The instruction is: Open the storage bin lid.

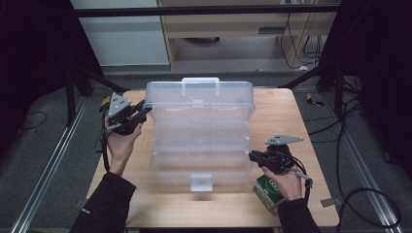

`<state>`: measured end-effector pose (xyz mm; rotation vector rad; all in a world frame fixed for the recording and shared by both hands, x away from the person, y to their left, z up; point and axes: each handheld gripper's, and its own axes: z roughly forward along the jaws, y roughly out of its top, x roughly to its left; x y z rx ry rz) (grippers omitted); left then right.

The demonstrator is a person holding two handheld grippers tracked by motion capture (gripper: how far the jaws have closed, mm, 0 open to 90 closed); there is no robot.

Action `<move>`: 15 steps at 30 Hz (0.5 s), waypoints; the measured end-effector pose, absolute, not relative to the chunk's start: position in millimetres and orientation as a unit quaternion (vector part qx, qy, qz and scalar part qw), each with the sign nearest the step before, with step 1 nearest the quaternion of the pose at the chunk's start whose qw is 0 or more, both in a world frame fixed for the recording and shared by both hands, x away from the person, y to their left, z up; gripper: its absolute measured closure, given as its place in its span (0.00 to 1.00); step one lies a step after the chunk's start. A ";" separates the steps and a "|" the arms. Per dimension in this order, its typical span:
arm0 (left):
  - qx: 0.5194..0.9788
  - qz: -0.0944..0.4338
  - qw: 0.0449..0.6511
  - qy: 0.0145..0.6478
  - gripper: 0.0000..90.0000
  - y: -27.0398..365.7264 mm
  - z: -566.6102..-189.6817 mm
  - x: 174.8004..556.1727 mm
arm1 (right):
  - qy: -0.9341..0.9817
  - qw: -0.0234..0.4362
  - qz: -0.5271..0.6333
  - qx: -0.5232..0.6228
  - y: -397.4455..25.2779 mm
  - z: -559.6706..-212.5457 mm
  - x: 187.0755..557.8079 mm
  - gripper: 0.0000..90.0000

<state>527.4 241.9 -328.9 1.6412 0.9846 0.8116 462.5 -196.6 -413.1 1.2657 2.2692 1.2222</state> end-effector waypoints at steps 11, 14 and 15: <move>0.673 0.337 0.507 0.419 0.84 239.7 -324.1 542.2 | 0.783 0.136 0.421 0.437 -196.3 -413.1 462.3 0.88; 0.674 0.336 0.505 0.422 0.85 238.6 -322.3 547.7 | 0.783 0.136 0.422 0.437 -196.4 -413.1 462.5 0.88; 0.674 0.336 0.504 0.423 0.85 238.3 -321.7 549.5 | 0.783 0.135 0.422 0.437 -196.4 -413.1 462.5 0.88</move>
